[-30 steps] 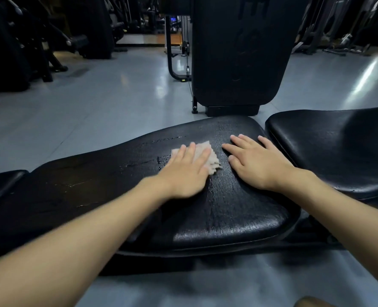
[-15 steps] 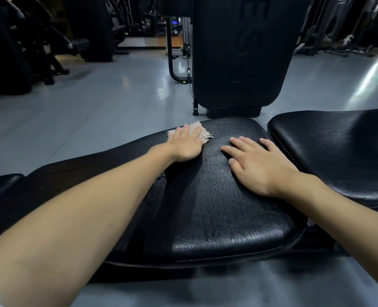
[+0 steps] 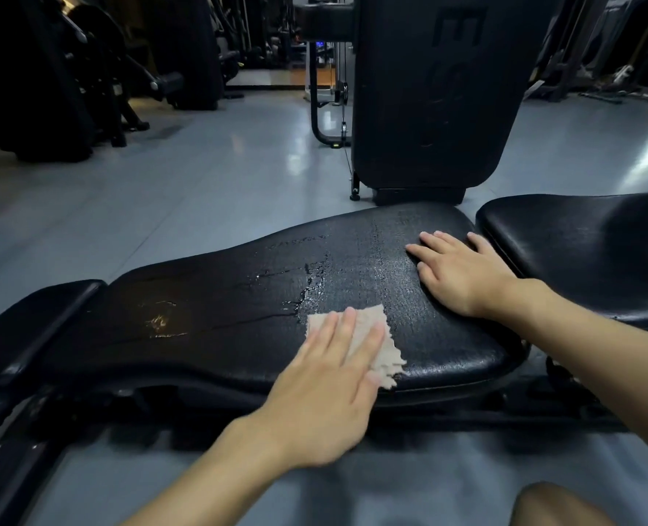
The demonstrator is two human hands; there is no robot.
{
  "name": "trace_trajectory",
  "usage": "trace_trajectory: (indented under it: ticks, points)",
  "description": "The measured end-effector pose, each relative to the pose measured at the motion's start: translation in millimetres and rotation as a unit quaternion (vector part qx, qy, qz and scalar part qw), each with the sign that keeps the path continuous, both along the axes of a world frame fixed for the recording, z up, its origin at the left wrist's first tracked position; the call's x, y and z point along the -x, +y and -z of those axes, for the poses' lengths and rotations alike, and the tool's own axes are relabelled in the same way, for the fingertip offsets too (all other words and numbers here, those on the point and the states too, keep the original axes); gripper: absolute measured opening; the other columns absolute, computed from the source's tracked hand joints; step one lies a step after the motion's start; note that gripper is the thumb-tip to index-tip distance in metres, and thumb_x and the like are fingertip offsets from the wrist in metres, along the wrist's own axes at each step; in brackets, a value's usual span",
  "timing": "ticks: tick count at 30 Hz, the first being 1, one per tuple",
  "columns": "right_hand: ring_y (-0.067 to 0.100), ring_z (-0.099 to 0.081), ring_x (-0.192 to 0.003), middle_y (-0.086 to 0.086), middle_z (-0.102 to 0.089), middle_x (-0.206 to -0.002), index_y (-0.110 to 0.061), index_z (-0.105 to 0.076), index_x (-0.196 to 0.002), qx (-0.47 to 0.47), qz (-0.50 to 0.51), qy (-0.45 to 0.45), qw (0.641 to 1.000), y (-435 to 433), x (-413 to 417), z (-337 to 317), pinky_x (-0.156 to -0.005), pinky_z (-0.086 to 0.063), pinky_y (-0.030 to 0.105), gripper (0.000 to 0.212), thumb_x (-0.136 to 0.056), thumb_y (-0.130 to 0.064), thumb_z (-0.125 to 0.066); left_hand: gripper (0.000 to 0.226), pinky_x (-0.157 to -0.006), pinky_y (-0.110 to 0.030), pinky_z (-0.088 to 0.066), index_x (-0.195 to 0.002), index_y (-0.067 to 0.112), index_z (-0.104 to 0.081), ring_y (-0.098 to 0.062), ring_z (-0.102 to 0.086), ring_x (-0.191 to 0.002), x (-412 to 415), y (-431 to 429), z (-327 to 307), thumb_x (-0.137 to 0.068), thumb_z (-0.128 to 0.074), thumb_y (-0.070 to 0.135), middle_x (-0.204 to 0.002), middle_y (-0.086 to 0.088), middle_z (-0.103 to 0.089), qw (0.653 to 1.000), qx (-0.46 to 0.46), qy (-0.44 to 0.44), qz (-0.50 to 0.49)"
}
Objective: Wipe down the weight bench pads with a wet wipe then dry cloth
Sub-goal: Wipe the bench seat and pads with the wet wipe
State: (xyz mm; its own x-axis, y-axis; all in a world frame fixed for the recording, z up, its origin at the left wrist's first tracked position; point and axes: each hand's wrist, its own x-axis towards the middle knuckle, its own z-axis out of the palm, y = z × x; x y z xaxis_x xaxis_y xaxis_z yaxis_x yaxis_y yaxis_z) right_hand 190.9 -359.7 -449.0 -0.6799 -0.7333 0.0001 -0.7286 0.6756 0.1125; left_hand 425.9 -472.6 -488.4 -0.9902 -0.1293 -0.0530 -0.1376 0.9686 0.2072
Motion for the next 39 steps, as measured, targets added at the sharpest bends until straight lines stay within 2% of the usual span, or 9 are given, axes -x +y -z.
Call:
trace_trajectory:
  ticks: [3, 5, 8, 11, 13, 17, 29, 34, 39]
  points:
    - [0.02, -0.007, -0.152, -0.004, -0.017, -0.164, -0.031, -0.026, -0.152, -0.034, -0.027, 0.072, 0.996, -12, -6, -8, -0.116, 0.001, 0.063, 0.051, -0.103, -0.041, -0.02, 0.069, -0.12, -0.038, 0.013, -0.152, 0.041, 0.014, -0.017, 0.032, -0.144, -15, 6, -6, -0.085, 0.004, 0.051, -0.159, -0.004, 0.03, 0.999, 0.005, 0.032, -0.016]
    - [0.016, -0.006, -0.152, -0.007, -0.016, -0.164, -0.033, -0.022, -0.154, -0.004, -0.045, 0.033, 0.998, -25, -11, -11, -0.117, 0.001, 0.061, 0.052, -0.103, -0.044, -0.025, 0.065, -0.121, -0.04, 0.01, -0.152, 0.043, 0.012, -0.017, 0.027, -0.146, -13, 8, -7, -0.088, -0.001, 0.048, -0.161, -0.002, 0.026, 0.997, 0.003, 0.061, -0.045]
    - [0.013, -0.002, -0.152, -0.008, -0.01, -0.165, -0.036, -0.017, -0.155, -0.001, -0.052, -0.043, 0.998, -35, -18, -3, -0.119, 0.002, 0.056, 0.052, -0.104, -0.043, -0.022, 0.07, -0.121, -0.039, 0.008, -0.152, 0.037, 0.016, -0.023, 0.018, -0.149, -3, 12, 2, -0.084, 0.01, 0.051, -0.163, -0.005, 0.016, 0.998, 0.01, 0.045, -0.051]
    - [0.012, -0.001, -0.152, -0.007, -0.008, -0.166, -0.036, -0.018, -0.156, -0.003, -0.053, -0.047, 0.997, -34, -17, 7, -0.12, 0.003, 0.054, 0.051, -0.105, -0.042, -0.016, 0.074, -0.121, -0.04, 0.009, -0.152, 0.035, 0.019, -0.025, 0.019, -0.149, 8, 3, 7, -0.08, 0.014, 0.051, -0.163, -0.008, 0.018, 0.999, 0.013, 0.021, -0.047]
    - [0.012, -0.001, -0.152, -0.007, -0.007, -0.166, -0.035, -0.017, -0.156, 0.0, -0.057, -0.037, 0.998, -33, -16, 9, -0.12, 0.002, 0.053, 0.052, -0.105, -0.041, -0.015, 0.069, -0.12, -0.039, 0.011, -0.152, 0.035, 0.018, -0.024, 0.021, -0.148, 22, -9, 5, -0.084, 0.009, 0.05, -0.162, -0.008, 0.019, 0.999, 0.002, 0.002, -0.047]
    - [0.013, 0.001, -0.152, -0.006, -0.006, -0.166, -0.035, -0.015, -0.156, 0.001, -0.057, -0.031, 0.998, -34, -15, 12, -0.12, 0.003, 0.054, 0.053, -0.104, -0.042, -0.013, 0.056, -0.12, -0.038, 0.012, -0.153, 0.038, 0.013, -0.023, 0.02, -0.148, 69, -43, -2, -0.103, -0.013, 0.039, -0.162, -0.006, 0.02, 0.997, -0.021, -0.029, -0.068]
    - [0.011, 0.001, -0.152, -0.008, -0.004, -0.166, -0.038, -0.013, -0.154, 0.002, -0.059, -0.023, 0.998, -36, -16, 12, -0.12, 0.002, 0.052, 0.051, -0.103, -0.042, -0.011, 0.057, -0.121, -0.042, 0.007, -0.154, 0.04, 0.005, -0.028, 0.011, -0.15, 232, -150, -2, -0.101, -0.017, 0.041, -0.164, -0.007, 0.01, 0.984, -0.042, -0.052, -0.167]
    - [0.011, 0.0, -0.151, -0.009, -0.005, -0.166, -0.038, -0.014, -0.154, 0.004, -0.058, -0.029, 0.998, -36, -14, 11, -0.12, 0.002, 0.052, 0.051, -0.103, -0.041, -0.011, 0.058, -0.121, -0.042, 0.008, -0.155, 0.037, 0.005, -0.03, 0.01, -0.15, 218, -145, 3, -0.101, -0.015, 0.037, -0.164, -0.01, 0.009, 0.987, -0.037, -0.048, -0.152]
    - [0.01, 0.0, -0.151, -0.01, -0.005, -0.166, -0.039, -0.013, -0.154, 0.004, -0.052, -0.035, 0.998, -38, -14, 12, -0.12, 0.002, 0.052, 0.052, -0.103, -0.041, -0.01, 0.057, -0.121, -0.041, 0.008, -0.155, 0.032, 0.006, -0.028, 0.013, -0.15, 151, -110, 3, -0.102, -0.015, 0.036, -0.163, -0.01, 0.012, 0.991, -0.033, -0.051, -0.116]
